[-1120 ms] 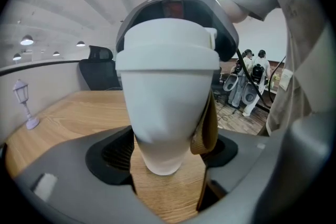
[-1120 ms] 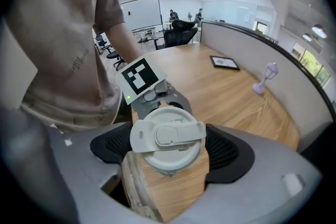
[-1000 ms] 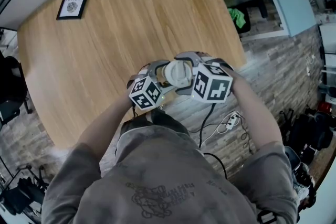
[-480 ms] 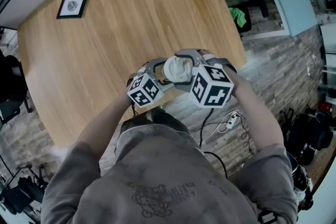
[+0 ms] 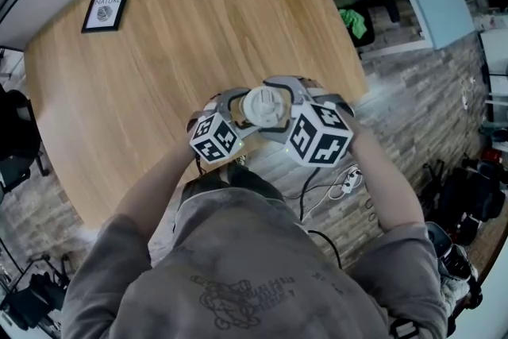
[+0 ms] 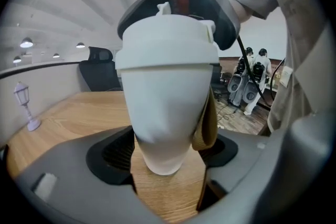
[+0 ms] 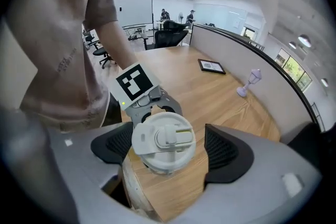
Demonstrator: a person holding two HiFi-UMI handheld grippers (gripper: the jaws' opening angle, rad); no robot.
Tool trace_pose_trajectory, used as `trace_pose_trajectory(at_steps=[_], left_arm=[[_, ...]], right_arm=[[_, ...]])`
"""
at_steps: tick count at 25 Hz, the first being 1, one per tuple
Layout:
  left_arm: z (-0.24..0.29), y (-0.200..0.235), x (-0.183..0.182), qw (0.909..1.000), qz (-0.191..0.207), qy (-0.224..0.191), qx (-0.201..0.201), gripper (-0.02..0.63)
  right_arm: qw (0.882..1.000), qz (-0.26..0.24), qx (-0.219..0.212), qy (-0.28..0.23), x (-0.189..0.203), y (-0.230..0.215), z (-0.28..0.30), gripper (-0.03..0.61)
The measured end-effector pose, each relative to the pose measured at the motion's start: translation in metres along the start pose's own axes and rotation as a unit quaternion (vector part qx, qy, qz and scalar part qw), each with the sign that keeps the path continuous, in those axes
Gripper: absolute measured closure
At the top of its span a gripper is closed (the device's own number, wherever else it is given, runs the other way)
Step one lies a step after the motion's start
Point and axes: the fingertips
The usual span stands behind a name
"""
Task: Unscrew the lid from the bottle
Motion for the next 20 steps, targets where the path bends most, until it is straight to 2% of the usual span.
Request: trace_pose_trajectory(at_steps=[2, 5, 11, 15, 20], left_arm=[[0.000, -0.002, 0.001, 1.0000, 0.005, 0.003, -0.003, 0.255], [0.001, -0.002, 0.001, 1.0000, 0.005, 0.005, -0.005, 0.255], [0.003, 0.000, -0.001, 0.9999, 0.008, 0.009, -0.006, 0.255], [0.002, 0.000, -0.001, 0.9999, 0.007, 0.009, -0.007, 0.255], [0.003, -0.001, 0.001, 0.9999, 0.005, 0.010, -0.007, 0.255]], right_arm=[[1.000, -0.004, 0.005, 0.004, 0.003, 0.001, 0.004, 0.149], [0.999, -0.023, 0.001, 0.036, 0.011, 0.003, 0.019, 0.142], [0.997, -0.029, -0.032, 0.064, 0.011, 0.004, 0.035, 0.140], [0.995, -0.039, -0.026, 0.092, 0.012, 0.003, 0.034, 0.137], [0.997, -0.012, -0.017, 0.076, 0.010, 0.001, 0.024, 0.138]])
Point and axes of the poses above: the fingertips, and each gripper's own axes: z forward along the fingers, y to its left, x out of its underside, and after that the axes turned 12 degrees about y, right-handed
